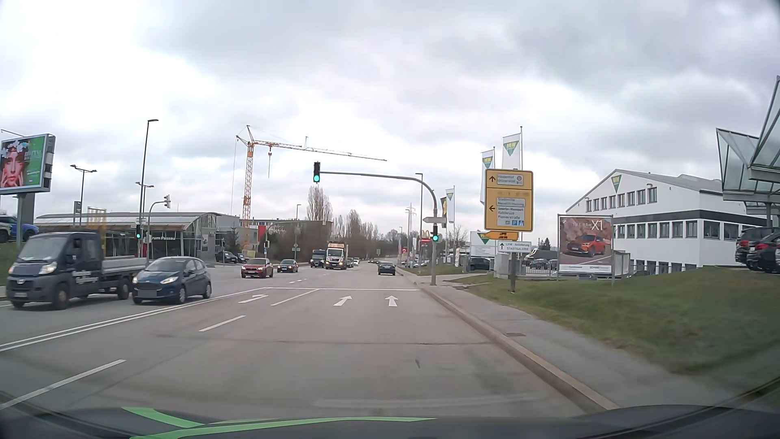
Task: Follow the waypoints while adhering to traffic rules and regulations
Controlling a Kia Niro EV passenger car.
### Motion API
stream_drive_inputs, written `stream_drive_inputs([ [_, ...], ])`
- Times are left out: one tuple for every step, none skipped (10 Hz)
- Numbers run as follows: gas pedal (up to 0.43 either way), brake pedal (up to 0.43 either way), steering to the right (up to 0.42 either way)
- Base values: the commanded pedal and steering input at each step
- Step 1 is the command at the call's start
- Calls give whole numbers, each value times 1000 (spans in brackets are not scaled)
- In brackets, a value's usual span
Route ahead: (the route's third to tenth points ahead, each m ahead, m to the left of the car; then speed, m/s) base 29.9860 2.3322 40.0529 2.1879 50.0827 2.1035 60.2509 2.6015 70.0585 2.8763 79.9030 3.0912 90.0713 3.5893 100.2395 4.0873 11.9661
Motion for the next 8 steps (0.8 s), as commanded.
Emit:
stream_drive_inputs([
  [39,0,3],
  [39,0,2],
  [39,0,1],
  [39,0,0],
  [39,0,0],
  [39,0,0],
  [39,0,0],
  [39,0,0],
])
